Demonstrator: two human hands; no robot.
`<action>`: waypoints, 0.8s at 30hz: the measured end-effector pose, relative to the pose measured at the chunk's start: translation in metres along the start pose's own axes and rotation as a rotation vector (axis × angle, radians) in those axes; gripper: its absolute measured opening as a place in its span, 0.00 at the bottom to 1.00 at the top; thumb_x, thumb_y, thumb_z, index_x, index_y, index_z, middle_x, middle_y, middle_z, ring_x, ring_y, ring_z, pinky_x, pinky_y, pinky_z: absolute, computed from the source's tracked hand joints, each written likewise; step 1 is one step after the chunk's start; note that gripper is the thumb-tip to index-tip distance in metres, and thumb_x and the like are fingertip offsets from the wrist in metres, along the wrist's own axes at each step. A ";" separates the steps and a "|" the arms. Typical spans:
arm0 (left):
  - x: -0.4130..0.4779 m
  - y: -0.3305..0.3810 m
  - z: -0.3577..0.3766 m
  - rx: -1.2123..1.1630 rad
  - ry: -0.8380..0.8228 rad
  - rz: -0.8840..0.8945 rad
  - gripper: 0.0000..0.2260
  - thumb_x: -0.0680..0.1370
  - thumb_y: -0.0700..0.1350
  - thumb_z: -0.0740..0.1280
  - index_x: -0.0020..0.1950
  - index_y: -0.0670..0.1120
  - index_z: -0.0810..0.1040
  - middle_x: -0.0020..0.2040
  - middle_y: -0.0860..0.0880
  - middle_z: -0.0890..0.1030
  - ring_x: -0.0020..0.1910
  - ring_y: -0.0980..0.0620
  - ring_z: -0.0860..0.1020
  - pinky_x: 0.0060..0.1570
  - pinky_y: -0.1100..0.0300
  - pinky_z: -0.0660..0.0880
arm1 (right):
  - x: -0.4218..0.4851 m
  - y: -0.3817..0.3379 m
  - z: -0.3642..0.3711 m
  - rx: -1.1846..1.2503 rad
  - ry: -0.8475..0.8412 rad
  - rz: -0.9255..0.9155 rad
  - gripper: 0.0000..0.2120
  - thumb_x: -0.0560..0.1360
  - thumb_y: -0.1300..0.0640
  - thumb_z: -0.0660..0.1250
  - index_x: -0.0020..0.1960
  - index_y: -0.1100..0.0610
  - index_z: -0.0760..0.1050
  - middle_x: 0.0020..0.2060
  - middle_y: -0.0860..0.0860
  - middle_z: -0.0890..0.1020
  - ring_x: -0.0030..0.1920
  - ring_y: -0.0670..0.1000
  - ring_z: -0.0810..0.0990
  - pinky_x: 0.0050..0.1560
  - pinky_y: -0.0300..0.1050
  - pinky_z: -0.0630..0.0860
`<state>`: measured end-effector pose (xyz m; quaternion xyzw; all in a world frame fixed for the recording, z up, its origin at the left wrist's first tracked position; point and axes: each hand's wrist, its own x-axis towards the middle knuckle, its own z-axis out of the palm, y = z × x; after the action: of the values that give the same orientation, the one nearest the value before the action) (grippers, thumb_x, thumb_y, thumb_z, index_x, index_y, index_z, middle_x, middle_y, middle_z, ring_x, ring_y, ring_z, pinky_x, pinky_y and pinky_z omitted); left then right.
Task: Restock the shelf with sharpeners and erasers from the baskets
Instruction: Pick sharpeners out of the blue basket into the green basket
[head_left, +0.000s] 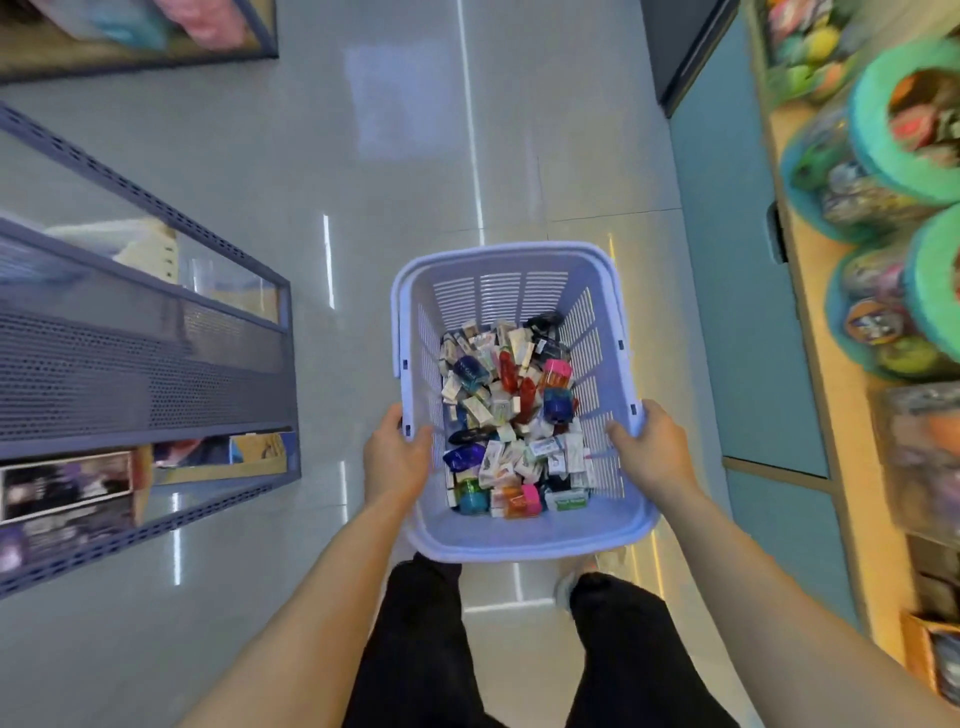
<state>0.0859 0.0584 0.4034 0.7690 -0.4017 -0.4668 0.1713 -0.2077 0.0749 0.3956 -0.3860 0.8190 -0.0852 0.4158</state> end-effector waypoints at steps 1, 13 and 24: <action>-0.013 0.015 -0.028 0.008 -0.015 0.011 0.05 0.81 0.40 0.67 0.56 0.48 0.77 0.47 0.49 0.82 0.45 0.47 0.81 0.42 0.56 0.80 | -0.023 -0.022 -0.014 0.000 0.012 0.005 0.13 0.80 0.54 0.68 0.58 0.62 0.73 0.48 0.58 0.81 0.41 0.58 0.78 0.36 0.45 0.70; 0.007 0.142 -0.197 -0.120 0.115 0.084 0.10 0.79 0.38 0.68 0.57 0.50 0.80 0.43 0.52 0.83 0.38 0.47 0.82 0.35 0.56 0.82 | -0.065 -0.237 -0.065 0.115 0.063 -0.167 0.10 0.79 0.60 0.69 0.58 0.61 0.75 0.46 0.55 0.80 0.45 0.58 0.81 0.33 0.42 0.68; 0.158 0.289 -0.219 -0.164 0.317 -0.014 0.07 0.79 0.41 0.69 0.52 0.53 0.79 0.46 0.46 0.84 0.43 0.37 0.83 0.41 0.41 0.82 | 0.124 -0.425 -0.126 0.051 -0.050 -0.357 0.09 0.78 0.59 0.70 0.56 0.60 0.75 0.47 0.55 0.82 0.42 0.55 0.79 0.34 0.42 0.69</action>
<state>0.1790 -0.2672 0.6071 0.8191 -0.3248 -0.3722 0.2917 -0.1075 -0.3273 0.5951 -0.5167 0.7244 -0.1688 0.4240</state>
